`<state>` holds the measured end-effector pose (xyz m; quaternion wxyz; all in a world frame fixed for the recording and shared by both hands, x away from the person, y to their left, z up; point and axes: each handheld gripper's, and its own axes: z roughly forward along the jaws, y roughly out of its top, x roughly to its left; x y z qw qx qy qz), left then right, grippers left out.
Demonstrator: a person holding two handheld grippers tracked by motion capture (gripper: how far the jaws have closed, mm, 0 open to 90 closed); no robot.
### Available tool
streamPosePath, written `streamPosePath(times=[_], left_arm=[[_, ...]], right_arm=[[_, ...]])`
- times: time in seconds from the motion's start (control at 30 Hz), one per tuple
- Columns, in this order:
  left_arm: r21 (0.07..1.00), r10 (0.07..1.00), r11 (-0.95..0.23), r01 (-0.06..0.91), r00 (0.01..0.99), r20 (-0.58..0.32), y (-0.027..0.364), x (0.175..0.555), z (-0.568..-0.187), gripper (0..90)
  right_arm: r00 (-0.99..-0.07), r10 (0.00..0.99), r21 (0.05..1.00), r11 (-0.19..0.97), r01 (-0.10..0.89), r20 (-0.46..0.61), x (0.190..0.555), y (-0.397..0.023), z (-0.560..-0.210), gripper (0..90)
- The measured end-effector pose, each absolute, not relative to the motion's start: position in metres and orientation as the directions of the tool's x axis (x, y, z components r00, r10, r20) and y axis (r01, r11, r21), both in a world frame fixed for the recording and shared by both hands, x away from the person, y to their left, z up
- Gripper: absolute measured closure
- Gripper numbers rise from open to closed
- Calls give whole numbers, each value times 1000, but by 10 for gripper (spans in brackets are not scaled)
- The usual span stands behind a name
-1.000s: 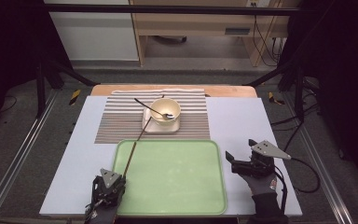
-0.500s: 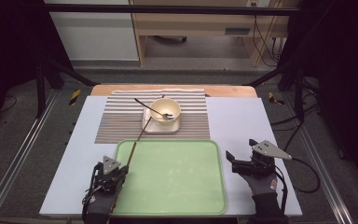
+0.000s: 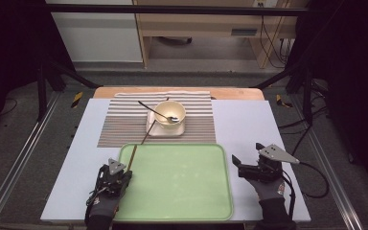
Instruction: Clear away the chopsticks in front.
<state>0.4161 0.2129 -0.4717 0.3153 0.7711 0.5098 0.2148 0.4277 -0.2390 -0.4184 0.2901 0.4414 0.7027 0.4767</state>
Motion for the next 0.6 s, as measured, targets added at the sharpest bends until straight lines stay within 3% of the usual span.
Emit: streamPosePath(times=[0.6], left_arm=[[706, 934, -264, 657, 358, 16, 218, 414, -472, 894]], right_arm=[[-443, 897, 926, 159, 344, 11, 428, -239, -419, 34]])
